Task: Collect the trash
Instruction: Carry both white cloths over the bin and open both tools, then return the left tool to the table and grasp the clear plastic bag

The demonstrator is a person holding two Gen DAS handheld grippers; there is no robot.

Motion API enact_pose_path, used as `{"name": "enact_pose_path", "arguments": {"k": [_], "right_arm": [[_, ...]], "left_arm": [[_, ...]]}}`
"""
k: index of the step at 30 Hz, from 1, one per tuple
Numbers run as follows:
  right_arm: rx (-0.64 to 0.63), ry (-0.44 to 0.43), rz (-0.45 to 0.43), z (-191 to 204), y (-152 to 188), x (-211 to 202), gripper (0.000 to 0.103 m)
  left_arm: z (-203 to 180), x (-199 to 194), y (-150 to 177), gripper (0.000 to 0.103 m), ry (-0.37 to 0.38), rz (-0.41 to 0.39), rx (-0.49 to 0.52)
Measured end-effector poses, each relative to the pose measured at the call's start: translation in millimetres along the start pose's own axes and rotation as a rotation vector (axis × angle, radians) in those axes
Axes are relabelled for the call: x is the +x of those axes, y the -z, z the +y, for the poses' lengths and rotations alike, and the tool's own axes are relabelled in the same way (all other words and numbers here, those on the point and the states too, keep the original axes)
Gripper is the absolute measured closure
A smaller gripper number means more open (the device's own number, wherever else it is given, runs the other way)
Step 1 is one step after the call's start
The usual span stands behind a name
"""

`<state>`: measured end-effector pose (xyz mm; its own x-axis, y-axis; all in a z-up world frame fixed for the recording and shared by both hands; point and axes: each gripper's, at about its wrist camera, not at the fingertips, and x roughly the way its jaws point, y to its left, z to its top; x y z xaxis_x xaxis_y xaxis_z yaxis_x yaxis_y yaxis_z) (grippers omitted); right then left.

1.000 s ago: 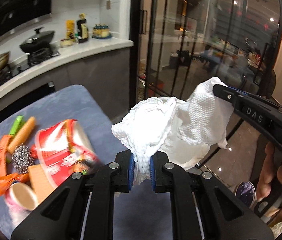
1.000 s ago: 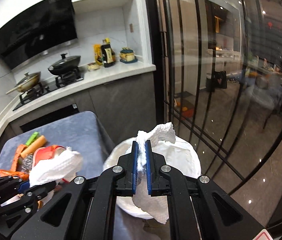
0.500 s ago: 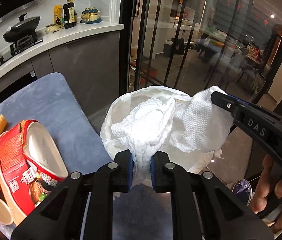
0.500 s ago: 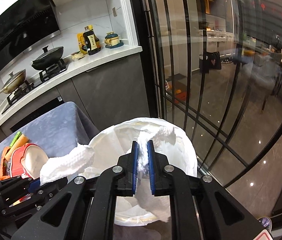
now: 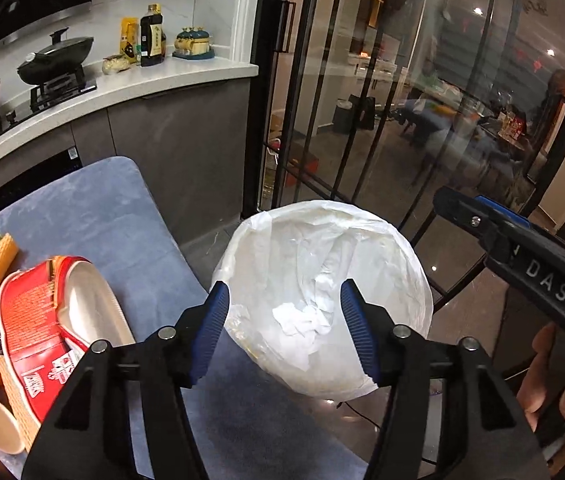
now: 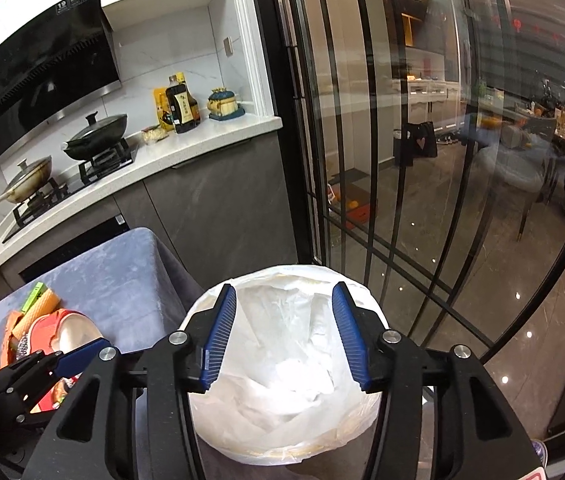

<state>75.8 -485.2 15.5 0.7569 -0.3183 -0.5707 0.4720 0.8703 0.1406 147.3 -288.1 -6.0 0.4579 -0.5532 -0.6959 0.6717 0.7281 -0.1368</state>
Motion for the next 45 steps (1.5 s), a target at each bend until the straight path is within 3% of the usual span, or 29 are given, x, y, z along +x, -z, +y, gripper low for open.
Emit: {"name": "enact_pose_path", "arguments": {"k": [8, 13, 19, 24, 33, 38, 45], "right_arm": [[-0.048, -0.013, -0.056, 26.6, 3.0, -26.5, 0.039], [-0.09, -0.035, -0.081, 50.9, 9.3, -42.6, 0.032], [-0.13, -0.078, -0.086, 83.1, 19.4, -56.5, 0.019], [-0.188, -0.105, -0.078, 115.7, 33.0, -62.8, 0.019], [-0.247, -0.177, 0.003, 168.6, 65.7, -58.2, 0.018], [-0.281, -0.169, 0.03, 193.8, 82.8, -49.9, 0.012], [-0.322, -0.149, 0.07, 222.9, 99.7, -38.5, 0.012]], "left_arm": [[16.1, -27.1, 4.5, 0.047, -0.025, -0.027, -0.031], [37.7, -51.5, 11.7, 0.041, -0.044, -0.049, -0.076], [68.1, -84.7, 28.5, 0.033, -0.128, -0.069, -0.096], [103.0, -109.8, 50.7, 0.024, -0.211, -0.06, -0.133], [168.9, -151.3, 100.8, 0.021, -0.329, -0.026, -0.231], [204.4, -161.7, 130.2, 0.021, -0.383, 0.012, -0.293], [247.5, -165.2, 167.7, 0.019, -0.376, 0.053, -0.398]]}}
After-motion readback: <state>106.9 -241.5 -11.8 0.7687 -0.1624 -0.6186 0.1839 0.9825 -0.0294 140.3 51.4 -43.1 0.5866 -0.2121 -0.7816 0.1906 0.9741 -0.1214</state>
